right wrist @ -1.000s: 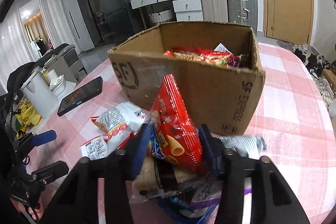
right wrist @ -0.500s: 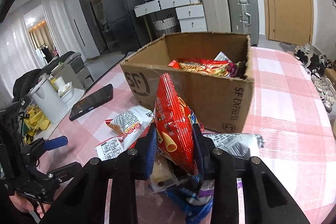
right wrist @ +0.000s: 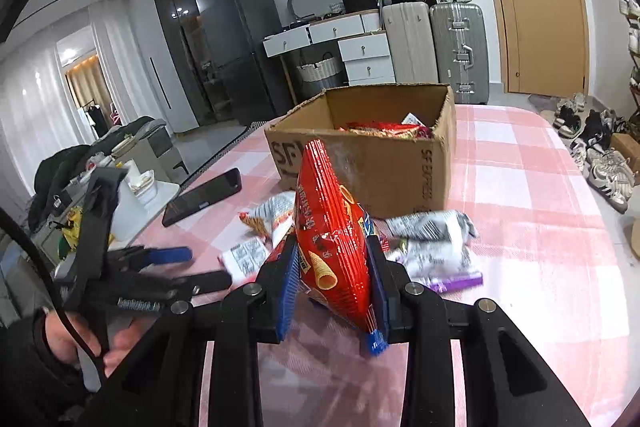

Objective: Organize snacks
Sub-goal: 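Lift the chip bag with the right tool while the left tool grasps the white snack bag, then carry the white bag and chip bag over the box with both tools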

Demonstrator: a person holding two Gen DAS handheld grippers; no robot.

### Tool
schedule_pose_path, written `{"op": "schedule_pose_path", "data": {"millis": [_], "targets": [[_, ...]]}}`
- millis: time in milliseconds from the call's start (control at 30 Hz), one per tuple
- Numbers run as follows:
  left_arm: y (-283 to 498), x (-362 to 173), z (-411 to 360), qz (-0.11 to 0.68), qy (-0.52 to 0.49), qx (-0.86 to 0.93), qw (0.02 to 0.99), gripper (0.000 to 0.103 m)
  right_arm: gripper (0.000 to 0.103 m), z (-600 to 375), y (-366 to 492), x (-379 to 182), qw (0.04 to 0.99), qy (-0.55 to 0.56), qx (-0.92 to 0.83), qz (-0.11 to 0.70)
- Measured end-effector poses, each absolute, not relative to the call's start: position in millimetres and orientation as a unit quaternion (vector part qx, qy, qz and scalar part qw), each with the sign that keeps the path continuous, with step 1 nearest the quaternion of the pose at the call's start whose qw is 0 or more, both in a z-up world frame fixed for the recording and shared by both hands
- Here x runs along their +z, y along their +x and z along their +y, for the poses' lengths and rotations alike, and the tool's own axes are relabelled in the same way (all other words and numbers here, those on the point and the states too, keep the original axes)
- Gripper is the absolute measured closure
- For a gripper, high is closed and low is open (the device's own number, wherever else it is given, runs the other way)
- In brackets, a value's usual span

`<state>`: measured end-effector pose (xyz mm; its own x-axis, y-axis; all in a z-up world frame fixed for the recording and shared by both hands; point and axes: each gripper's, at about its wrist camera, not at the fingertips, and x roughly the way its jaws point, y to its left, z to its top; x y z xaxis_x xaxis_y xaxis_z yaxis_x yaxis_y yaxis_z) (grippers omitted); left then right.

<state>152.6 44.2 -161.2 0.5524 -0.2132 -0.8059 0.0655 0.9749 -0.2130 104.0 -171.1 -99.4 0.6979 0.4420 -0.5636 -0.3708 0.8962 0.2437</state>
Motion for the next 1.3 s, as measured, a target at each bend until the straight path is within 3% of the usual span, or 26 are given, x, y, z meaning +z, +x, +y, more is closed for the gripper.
{"op": "schedule_pose_path", "data": {"millis": [533,833,1033,1300], "targets": [[180,-170,21,0.475,-0.059,-0.091,0.873,0.003,0.071,-180,93,-116,0.915,0.087,0.219,0.328],[178,-167,23,0.476,-0.063,-0.108,0.871,0.028,0.071,-182,90,-111,0.915,0.093,0.218,0.328],[172,-166,23,0.479,-0.057,-0.121,0.867,0.054,0.071,-185,88,-109,0.913,0.097,0.207,0.338],[168,-165,21,0.478,-0.046,-0.120,0.869,0.059,0.071,-187,69,-94,0.919,0.102,0.204,0.322]]}}
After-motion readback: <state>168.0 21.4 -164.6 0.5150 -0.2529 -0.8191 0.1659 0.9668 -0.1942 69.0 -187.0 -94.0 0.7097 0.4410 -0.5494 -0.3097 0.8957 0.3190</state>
